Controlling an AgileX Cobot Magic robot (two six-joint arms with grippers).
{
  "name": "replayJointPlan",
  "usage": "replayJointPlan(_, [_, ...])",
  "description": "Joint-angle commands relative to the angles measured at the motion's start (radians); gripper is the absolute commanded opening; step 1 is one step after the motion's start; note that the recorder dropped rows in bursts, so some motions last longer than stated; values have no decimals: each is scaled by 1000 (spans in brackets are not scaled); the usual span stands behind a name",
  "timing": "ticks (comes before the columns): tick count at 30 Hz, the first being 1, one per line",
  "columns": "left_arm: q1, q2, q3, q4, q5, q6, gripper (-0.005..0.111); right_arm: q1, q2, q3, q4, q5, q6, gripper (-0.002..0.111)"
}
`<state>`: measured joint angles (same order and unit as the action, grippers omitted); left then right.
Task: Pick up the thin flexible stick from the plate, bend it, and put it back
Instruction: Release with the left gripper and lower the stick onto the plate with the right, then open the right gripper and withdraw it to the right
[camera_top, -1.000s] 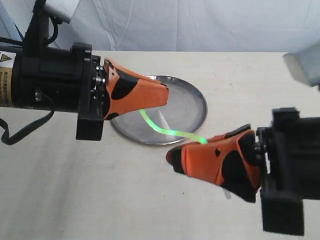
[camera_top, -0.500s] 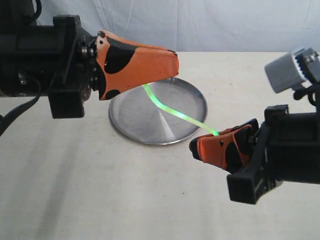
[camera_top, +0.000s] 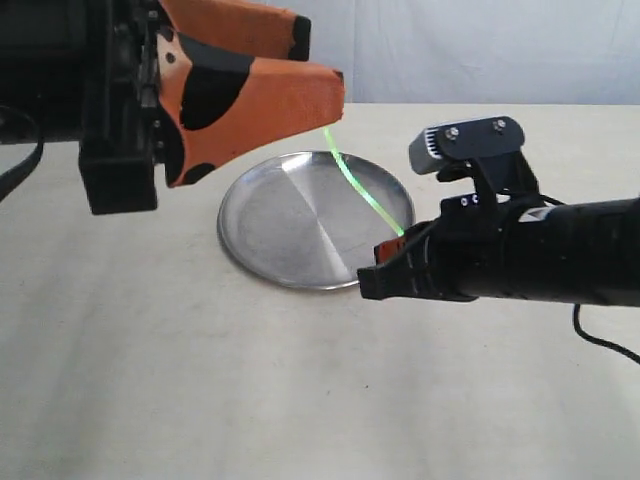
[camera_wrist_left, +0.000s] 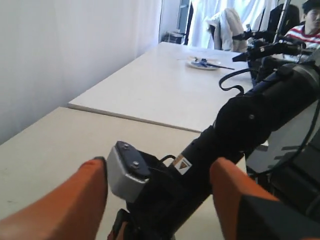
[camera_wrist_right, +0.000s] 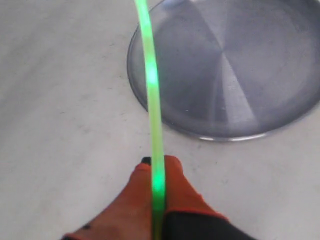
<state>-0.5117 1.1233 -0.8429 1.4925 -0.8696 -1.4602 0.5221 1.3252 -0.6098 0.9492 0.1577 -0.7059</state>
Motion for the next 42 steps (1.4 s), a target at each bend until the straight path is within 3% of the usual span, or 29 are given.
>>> replayJointPlan(1, [-4, -70, -6, 90, 62, -31, 50, -6, 176, -120, -111, -34, -3, -1])
replayJointPlan(5, [-4, -150, -6, 173, 183, -35, 35, -26, 349, -252, -135, -34, -3, -1])
replayJointPlan(9, [-4, -245, -4, 252, 310, -162, 25, -85, 515, -389, -137, 36, -1, -1])
replayJointPlan(14, [-4, -394, 2, 252, 381, -180, 24, -180, 712, -558, -140, 135, -1, -1])
replayJointPlan(18, [-4, -426, 2, 252, 429, -178, 24, -182, 747, -588, -140, 135, -1, 1])
replayJointPlan(19, [-4, -426, 2, 252, 439, -178, 24, -182, 747, -588, -140, 135, -1, 4])
replayJointPlan(23, [-4, -424, 2, 252, 477, -176, 24, -182, 735, -588, -137, 163, 2, 55])
replayJointPlan(24, [-4, -424, 2, 252, 477, -176, 24, -182, 724, -588, -136, 175, 15, 57])
replayJointPlan(26, [-4, -424, 2, 252, 477, -176, 24, -182, 684, -588, -139, 211, 46, 42])
replayJointPlan(28, [-4, -424, 2, 252, 477, -176, 24, -182, 624, -588, -159, 238, 46, 6])
replayJointPlan(29, [-4, -424, 2, 252, 477, -176, 24, -182, 573, -588, -181, 255, 47, 1])
replayJointPlan(37, [-4, -424, 2, 252, 474, -176, 24, -182, 275, -588, -237, 421, 50, 0])
replayJointPlan(42, [-4, -424, 2, 252, 474, -176, 24, -182, 76, -522, -239, 435, 79, 0])
